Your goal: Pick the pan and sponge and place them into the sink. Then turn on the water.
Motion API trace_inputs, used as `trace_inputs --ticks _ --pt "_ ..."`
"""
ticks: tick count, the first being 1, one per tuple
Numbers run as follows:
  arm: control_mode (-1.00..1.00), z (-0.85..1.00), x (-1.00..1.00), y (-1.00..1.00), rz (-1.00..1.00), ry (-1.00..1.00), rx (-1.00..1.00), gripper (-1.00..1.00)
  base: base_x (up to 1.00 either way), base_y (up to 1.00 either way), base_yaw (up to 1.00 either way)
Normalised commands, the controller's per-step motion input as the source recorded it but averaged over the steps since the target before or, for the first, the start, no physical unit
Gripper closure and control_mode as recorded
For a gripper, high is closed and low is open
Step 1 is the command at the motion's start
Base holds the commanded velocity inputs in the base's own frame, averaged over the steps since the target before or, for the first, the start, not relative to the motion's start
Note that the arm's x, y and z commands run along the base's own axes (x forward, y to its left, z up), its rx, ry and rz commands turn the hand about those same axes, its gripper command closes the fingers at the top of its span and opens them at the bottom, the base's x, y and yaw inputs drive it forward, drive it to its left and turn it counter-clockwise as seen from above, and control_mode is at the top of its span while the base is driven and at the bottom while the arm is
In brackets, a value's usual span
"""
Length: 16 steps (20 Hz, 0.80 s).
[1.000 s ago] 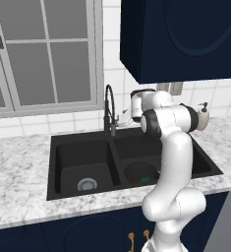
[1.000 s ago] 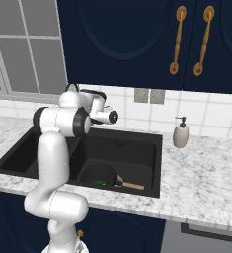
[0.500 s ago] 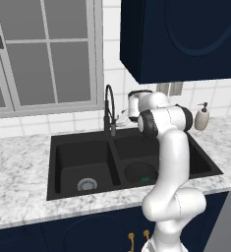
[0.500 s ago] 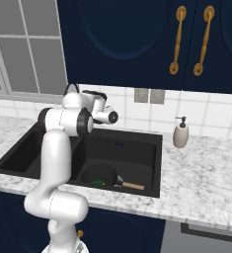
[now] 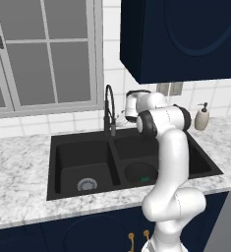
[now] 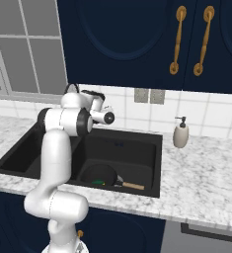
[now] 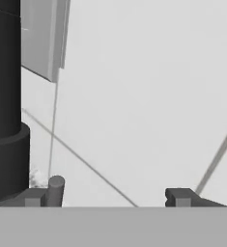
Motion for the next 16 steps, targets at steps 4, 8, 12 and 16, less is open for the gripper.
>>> trace_inputs --ticks 4,8,12,16 --pt "-1.00 -0.04 0.23 -0.36 -0.03 0.00 0.00 -1.00 0.00 0.00 0.00" --pt "-1.00 -0.09 0.23 -0.57 -0.02 0.00 0.00 -1.00 0.00 0.00 0.00" --pt "-1.00 -0.11 0.23 -0.74 0.00 0.00 0.00 -1.00 0.00 0.00 0.00" --pt "-1.00 -0.11 0.21 -0.87 0.00 0.00 0.00 -1.00 0.00 0.00 0.00"
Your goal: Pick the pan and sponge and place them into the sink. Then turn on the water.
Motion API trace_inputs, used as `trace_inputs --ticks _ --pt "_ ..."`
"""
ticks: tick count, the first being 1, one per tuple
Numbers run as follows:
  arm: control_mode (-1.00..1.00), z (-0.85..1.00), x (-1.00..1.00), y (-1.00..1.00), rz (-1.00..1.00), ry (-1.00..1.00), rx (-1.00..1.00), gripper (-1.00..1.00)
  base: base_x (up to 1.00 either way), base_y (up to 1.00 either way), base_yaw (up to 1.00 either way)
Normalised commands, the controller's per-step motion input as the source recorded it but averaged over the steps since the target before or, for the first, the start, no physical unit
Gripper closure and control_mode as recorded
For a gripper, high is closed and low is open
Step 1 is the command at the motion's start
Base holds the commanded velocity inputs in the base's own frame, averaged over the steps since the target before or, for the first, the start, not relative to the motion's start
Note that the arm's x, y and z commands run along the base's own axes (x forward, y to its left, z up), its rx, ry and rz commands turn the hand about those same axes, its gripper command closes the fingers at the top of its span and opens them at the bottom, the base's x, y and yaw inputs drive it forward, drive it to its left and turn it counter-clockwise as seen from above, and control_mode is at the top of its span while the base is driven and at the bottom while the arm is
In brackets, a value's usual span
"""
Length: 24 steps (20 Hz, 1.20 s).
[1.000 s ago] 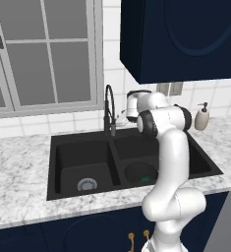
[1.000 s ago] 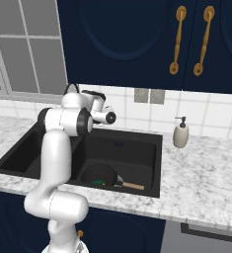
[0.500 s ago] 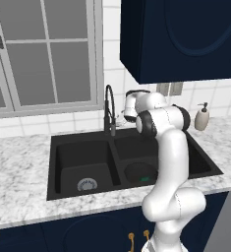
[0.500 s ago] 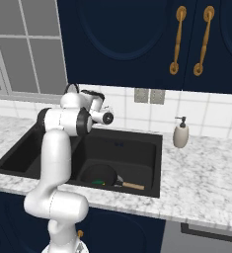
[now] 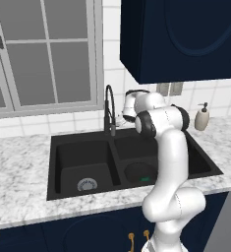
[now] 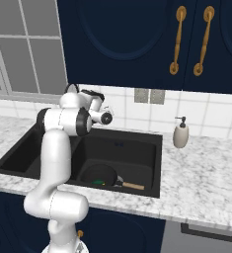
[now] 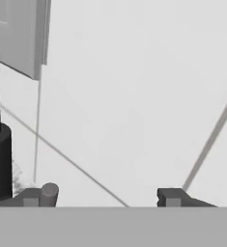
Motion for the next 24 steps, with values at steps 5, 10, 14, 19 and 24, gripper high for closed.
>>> trace_inputs --ticks 5,10,14,19,24 --pt "-1.00 -0.12 0.15 -1.00 0.00 0.00 0.03 -1.00 0.00 0.00 0.00" --pt "-1.00 -0.08 0.08 -1.00 0.00 0.01 0.06 -1.00 0.00 0.00 0.00" --pt "-1.00 -0.05 0.02 -1.00 0.00 0.08 0.08 -1.00 0.00 0.00 0.00" --pt "-1.00 0.00 0.00 -1.00 -0.04 0.14 0.08 -1.00 0.00 0.00 0.00" --pt "-1.00 0.00 0.00 -1.00 -0.07 0.12 0.06 -1.00 0.00 0.00 0.00"
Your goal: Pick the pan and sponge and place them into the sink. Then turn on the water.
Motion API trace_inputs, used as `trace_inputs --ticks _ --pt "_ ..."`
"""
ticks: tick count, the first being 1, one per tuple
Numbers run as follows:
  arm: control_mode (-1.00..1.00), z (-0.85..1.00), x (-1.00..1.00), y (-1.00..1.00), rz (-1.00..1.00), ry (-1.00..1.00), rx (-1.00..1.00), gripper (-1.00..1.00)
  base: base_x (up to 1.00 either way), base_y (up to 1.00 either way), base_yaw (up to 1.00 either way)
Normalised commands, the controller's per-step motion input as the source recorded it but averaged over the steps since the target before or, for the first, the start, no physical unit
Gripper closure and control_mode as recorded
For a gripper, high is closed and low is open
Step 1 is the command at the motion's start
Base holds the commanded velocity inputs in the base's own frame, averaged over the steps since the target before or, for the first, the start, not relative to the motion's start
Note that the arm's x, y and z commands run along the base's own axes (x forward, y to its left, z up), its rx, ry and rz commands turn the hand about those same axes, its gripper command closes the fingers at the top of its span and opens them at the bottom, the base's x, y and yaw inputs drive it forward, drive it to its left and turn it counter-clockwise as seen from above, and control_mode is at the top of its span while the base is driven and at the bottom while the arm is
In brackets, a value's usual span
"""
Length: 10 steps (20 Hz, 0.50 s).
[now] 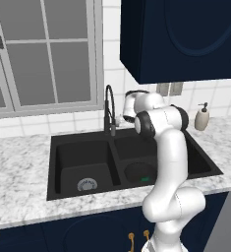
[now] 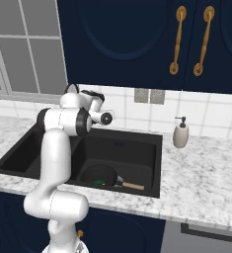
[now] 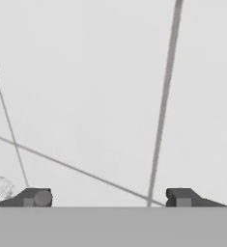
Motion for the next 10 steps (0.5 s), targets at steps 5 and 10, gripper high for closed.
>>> trace_inputs --ticks 5,10 --pt "-1.00 0.00 0.00 -1.00 -0.03 0.09 0.09 -1.00 0.00 0.00 0.00" --pt "-1.00 0.00 0.00 -1.00 0.00 0.05 0.14 -1.00 0.00 0.00 0.00"
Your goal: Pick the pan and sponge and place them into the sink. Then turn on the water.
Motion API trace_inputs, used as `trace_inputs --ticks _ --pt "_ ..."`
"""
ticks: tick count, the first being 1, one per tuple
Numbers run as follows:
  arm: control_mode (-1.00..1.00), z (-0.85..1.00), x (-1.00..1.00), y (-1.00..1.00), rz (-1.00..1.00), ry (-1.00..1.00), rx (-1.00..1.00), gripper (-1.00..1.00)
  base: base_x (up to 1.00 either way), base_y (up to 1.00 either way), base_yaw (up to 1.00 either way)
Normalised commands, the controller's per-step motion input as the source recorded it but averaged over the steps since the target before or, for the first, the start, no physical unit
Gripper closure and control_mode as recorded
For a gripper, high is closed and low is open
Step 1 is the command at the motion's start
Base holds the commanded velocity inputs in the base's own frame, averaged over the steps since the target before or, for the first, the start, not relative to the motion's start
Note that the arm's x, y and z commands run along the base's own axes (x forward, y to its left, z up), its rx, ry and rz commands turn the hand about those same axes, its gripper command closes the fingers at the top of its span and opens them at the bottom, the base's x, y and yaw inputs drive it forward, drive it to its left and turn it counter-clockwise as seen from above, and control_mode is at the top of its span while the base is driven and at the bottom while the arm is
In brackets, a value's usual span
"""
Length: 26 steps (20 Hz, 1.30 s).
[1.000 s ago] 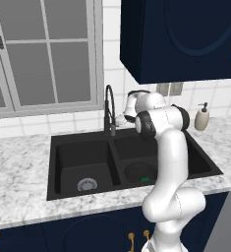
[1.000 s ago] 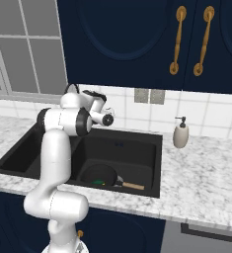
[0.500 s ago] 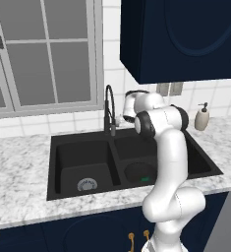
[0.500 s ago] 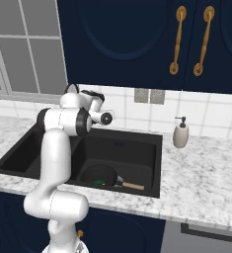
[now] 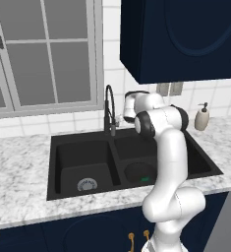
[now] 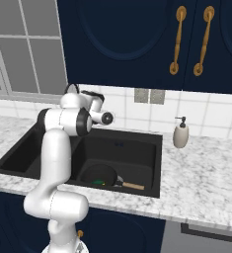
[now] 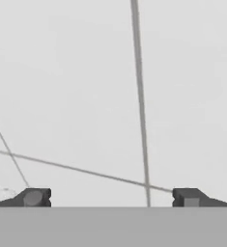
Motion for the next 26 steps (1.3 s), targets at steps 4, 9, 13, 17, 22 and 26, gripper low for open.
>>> trace_inputs --ticks 4,9,13,17,22,26 --pt "-1.00 -0.01 0.00 -1.00 -0.02 0.05 0.18 -1.00 0.00 0.00 0.00" --pt "-1.00 0.00 -0.03 -1.00 -0.06 0.09 0.15 -1.00 0.00 0.00 0.00" --pt "-1.00 0.00 -0.01 -1.00 -0.06 0.11 0.13 -1.00 0.00 0.00 0.00" --pt "-1.00 0.02 0.00 -1.00 -0.05 0.13 0.12 -1.00 0.00 0.00 0.00" --pt "-1.00 0.02 0.00 -1.00 -0.03 0.09 0.11 -1.00 0.00 0.00 0.00" --pt "-1.00 0.27 -0.17 -1.00 0.00 0.03 0.08 -1.00 0.00 0.00 0.00"
